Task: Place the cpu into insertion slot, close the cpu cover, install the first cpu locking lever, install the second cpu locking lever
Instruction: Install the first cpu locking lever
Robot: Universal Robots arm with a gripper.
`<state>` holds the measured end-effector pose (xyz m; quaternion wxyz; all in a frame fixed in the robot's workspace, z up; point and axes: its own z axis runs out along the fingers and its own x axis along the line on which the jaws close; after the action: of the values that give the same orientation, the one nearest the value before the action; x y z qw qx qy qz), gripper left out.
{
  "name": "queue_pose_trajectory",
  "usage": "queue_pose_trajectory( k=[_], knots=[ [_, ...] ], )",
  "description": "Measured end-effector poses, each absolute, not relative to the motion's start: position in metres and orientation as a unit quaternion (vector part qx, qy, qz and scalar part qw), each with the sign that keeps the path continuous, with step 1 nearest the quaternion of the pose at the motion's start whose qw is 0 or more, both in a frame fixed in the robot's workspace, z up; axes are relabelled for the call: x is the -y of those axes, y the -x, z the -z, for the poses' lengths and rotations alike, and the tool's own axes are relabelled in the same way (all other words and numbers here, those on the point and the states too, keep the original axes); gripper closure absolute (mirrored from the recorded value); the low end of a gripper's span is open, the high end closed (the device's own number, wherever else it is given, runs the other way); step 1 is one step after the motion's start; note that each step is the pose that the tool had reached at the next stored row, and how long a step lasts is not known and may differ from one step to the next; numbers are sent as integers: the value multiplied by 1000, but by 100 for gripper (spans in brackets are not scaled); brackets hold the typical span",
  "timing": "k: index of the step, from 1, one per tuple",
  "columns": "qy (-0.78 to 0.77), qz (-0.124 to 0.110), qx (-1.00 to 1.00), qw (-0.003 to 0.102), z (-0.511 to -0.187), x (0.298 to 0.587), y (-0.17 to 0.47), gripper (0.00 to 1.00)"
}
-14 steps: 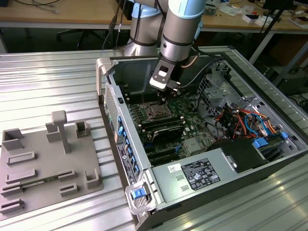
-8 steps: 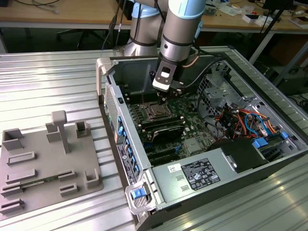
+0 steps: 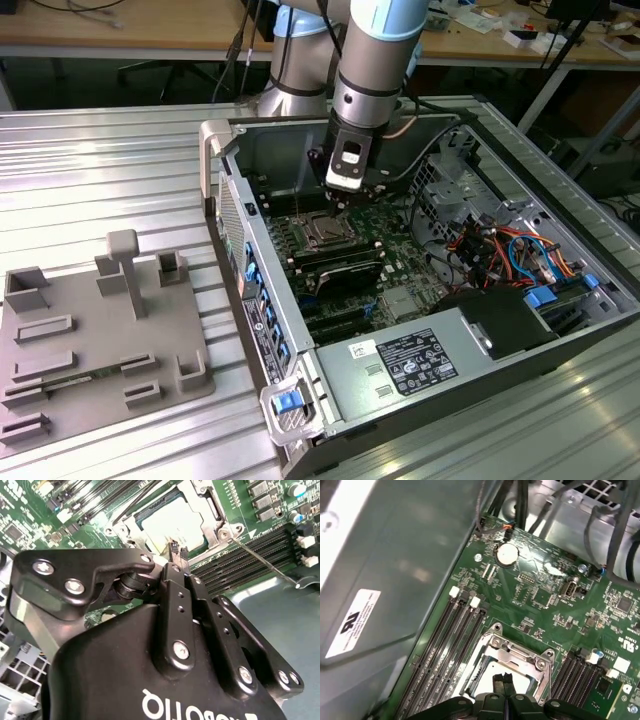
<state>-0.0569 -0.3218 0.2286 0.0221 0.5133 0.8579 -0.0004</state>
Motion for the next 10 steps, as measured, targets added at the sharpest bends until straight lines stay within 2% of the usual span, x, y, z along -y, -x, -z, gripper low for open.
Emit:
queue_pose_trajectory(
  k=[10],
  knots=[
    [-422,-2,-907,22,-229,322,57,89]
  ],
)
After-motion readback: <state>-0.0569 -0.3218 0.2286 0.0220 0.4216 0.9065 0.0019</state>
